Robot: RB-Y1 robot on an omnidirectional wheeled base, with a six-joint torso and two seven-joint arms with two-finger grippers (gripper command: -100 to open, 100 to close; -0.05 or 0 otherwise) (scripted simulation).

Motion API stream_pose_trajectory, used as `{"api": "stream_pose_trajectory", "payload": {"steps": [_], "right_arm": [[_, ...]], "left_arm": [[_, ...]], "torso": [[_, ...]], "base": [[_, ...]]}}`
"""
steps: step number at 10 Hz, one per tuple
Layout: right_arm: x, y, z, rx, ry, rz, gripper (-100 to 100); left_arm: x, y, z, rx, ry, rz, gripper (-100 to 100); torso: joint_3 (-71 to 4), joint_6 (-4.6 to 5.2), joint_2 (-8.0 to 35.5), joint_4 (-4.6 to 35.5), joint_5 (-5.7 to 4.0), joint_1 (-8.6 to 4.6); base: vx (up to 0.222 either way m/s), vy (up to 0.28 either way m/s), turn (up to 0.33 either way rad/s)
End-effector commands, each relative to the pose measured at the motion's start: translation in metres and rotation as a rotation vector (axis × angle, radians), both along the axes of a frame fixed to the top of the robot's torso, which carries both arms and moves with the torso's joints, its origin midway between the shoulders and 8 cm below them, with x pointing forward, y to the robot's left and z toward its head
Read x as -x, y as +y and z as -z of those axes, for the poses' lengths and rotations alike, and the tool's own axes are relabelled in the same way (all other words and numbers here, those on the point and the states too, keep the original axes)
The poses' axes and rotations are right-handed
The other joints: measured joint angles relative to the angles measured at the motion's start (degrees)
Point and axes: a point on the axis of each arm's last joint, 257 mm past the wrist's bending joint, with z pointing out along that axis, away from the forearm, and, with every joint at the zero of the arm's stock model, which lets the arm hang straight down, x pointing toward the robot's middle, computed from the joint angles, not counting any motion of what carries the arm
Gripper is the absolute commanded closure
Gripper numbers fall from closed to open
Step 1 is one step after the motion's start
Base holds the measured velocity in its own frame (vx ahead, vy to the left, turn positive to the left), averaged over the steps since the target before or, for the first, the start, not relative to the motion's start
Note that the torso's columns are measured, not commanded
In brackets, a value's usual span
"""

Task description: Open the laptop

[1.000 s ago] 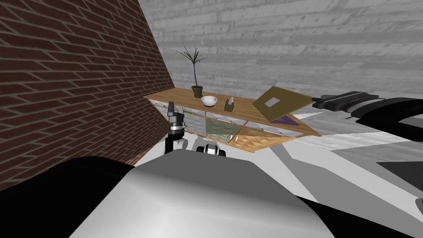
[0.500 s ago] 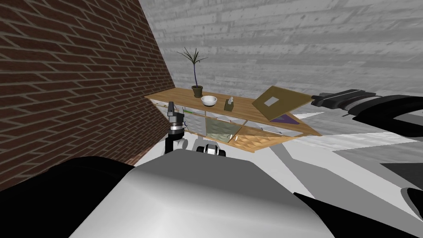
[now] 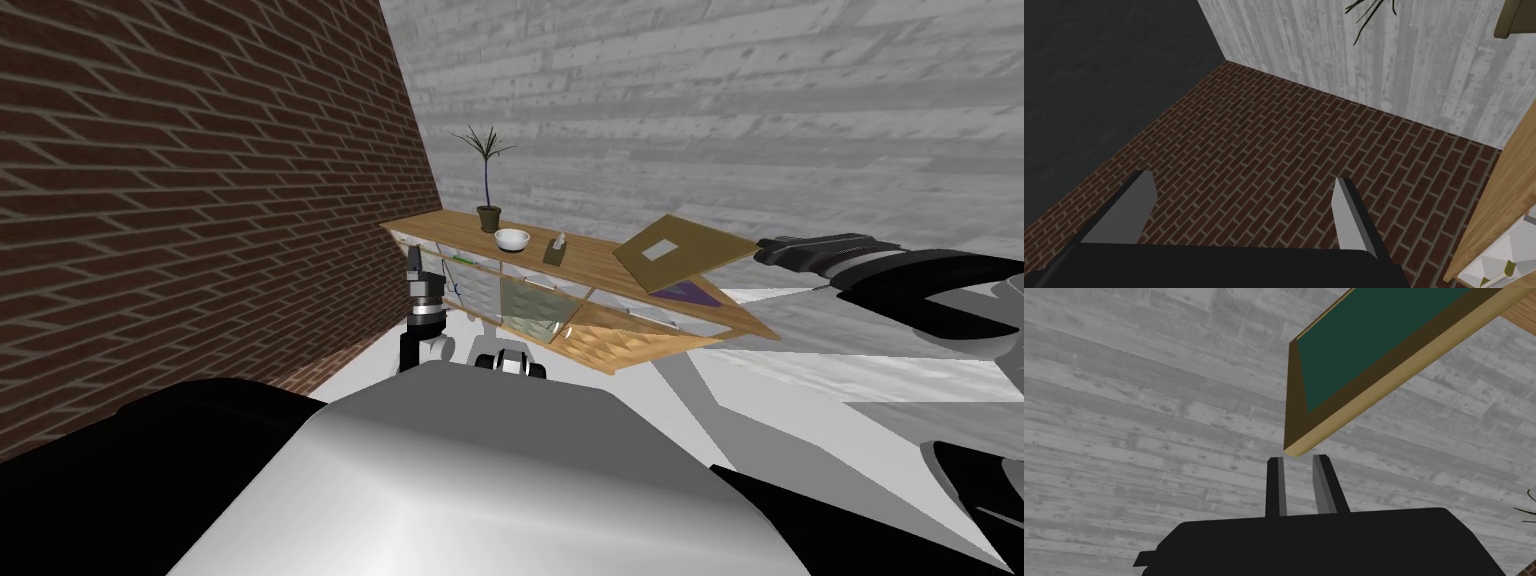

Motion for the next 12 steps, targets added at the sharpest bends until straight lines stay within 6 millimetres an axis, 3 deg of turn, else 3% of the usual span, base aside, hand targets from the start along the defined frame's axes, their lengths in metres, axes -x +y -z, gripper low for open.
{"api": "stream_pose_trajectory", "payload": {"steps": [1,2,3,9,10,12], "right_arm": [[0.005,-0.014,0.021,-0.093,-0.002,0.037,100],[0.007,-0.019,0.026,-0.131,-0.010,0.051,100],[0.006,-0.018,0.012,-0.100,-0.025,0.046,100],[0.000,-0.023,0.075,-0.385,-0.100,0.080,100],[0.000,-0.023,0.075,-0.385,-0.100,0.080,100],[-0.002,-0.023,0.095,-0.466,-0.118,0.091,100]], "left_arm": [[0.000,0.000,0.000,0.000,0.000,0.000,0],[0.000,0.000,0.000,0.000,0.000,0.000,0],[0.000,0.000,0.000,0.000,0.000,0.000,0],[0.000,0.000,0.000,0.000,0.000,0.000,0],[0.000,0.000,0.000,0.000,0.000,0.000,0],[0.000,0.000,0.000,0.000,0.000,0.000,0]], "torso": [[0.0,-0.08,0.1,0.0,0.05,0.11],[0.1,-0.27,0.1,0.0,0.04,0.04],[0.1,-0.34,0.2,0.0,0.01,0.09],[0.2,-0.38,0.4,0.1,0.20,0.65],[0.3,-0.46,0.4,0.1,0.25,0.77],[0.1,-0.60,0.3,0.1,0.41,0.89]], "base": [[-0.057,-0.090,0.128],[-0.076,-0.108,0.153],[-0.038,-0.051,0.032],[-0.072,-0.098,0.052],[-0.047,-0.048,0.004],[-0.048,-0.054,0.026]]}}
